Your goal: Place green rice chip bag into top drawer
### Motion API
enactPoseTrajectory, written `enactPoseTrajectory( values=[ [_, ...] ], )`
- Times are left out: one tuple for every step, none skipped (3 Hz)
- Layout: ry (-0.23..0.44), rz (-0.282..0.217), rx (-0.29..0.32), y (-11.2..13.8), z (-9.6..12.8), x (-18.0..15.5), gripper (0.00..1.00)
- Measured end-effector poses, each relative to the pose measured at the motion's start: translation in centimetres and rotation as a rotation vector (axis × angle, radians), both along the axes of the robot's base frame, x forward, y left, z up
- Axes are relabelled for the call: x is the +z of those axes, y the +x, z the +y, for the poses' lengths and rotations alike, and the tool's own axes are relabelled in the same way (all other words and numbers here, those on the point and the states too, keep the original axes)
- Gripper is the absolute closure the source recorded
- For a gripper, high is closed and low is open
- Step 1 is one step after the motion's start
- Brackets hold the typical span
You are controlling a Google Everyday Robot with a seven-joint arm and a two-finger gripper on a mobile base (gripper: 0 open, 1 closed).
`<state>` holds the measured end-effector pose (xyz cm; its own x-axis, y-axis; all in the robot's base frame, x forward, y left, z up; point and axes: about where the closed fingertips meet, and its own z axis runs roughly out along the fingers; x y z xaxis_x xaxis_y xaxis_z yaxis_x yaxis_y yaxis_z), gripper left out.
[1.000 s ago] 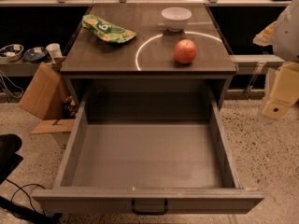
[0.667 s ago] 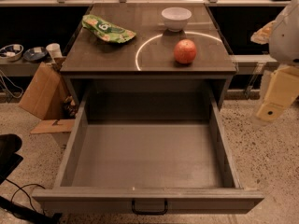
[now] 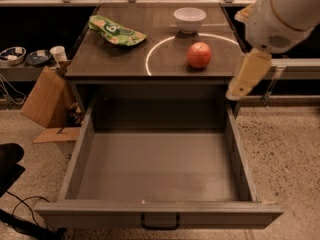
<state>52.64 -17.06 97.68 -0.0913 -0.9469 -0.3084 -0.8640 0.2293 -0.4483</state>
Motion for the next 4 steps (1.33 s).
enactPoseTrajectory(
  values=[
    [0.017,-0.069,-0.025,7.0,3.0,0.6,0.0],
    [0.071,-0.138,-0.082,13.5,6.9,2.0,0.0],
    [0.164,-0.194,-0.157,18.8,9.8,3.6,0.0],
    [0.164,-0.194,-0.157,18.8,9.8,3.6,0.0]
  ],
)
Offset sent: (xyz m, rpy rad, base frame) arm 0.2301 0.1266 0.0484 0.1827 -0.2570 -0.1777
